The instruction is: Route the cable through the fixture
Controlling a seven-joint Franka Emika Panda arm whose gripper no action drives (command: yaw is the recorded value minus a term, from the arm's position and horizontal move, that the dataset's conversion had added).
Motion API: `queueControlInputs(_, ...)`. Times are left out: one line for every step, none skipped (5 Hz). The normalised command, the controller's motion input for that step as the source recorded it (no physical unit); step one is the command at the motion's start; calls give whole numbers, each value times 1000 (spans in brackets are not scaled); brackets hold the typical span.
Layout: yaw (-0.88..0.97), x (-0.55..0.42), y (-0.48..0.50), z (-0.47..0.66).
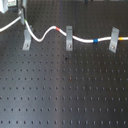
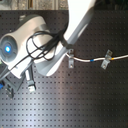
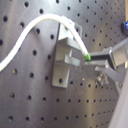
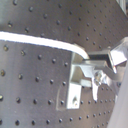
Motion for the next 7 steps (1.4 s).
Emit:
queueControlInputs(-848,-249,79,286)
queueControlInputs(0,-13,93,0)
queueControlInputs(-537,-203,264,281)
queueControlInputs(-740,-173,250,298)
queueControlInputs(-714,-213,245,309)
queueControlInputs(-609,-266,322,248)
queueControlInputs(-603,-288,305,160)
